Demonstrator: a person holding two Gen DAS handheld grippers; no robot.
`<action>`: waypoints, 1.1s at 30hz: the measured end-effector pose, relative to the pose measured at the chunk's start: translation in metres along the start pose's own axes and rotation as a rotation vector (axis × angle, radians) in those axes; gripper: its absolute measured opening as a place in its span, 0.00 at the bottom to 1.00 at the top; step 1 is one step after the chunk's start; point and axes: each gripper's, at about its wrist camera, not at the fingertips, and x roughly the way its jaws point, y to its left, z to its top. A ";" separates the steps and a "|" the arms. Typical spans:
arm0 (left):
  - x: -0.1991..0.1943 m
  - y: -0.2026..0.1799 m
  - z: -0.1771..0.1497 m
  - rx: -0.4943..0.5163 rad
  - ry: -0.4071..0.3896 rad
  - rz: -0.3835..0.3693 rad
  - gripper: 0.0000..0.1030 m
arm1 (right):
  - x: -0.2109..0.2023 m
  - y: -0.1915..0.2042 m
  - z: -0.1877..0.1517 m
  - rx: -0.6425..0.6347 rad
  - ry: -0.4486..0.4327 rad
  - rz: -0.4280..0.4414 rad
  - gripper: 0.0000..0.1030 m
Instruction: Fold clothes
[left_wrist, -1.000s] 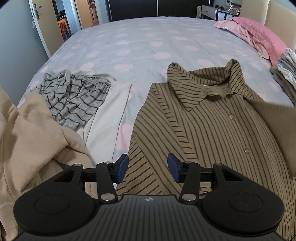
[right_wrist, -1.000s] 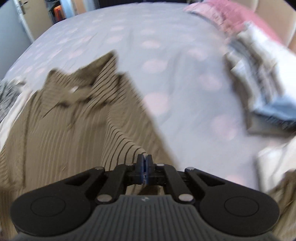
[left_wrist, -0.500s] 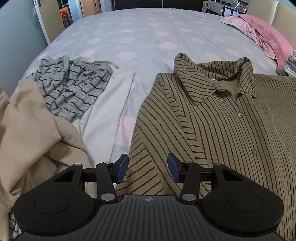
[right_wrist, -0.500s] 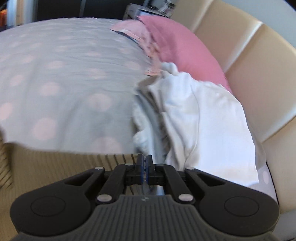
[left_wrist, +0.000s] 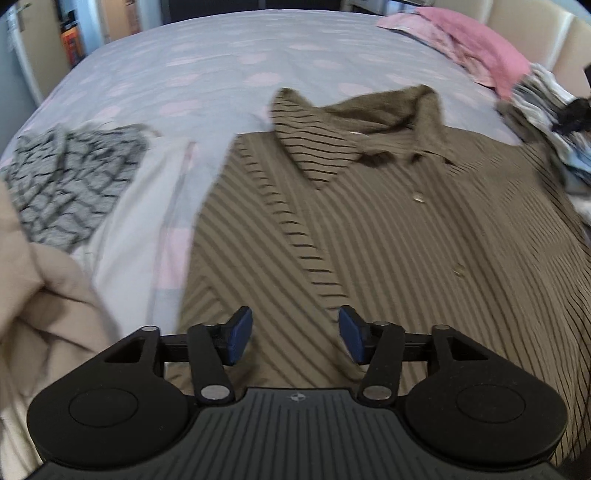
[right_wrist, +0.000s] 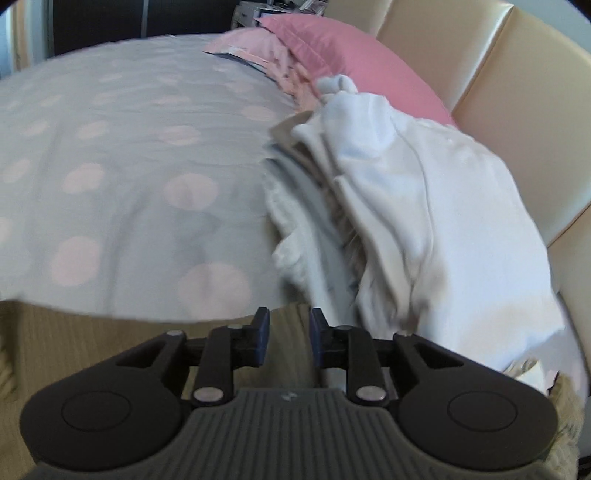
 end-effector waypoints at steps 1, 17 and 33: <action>0.002 -0.005 -0.002 0.013 0.005 -0.011 0.50 | -0.010 0.002 -0.008 -0.003 -0.004 0.026 0.27; 0.040 -0.022 -0.010 -0.029 0.158 0.027 0.06 | -0.140 0.018 -0.153 -0.008 0.030 0.363 0.36; -0.070 0.054 0.065 -0.147 -0.099 0.230 0.00 | -0.157 0.024 -0.173 -0.018 0.003 0.380 0.39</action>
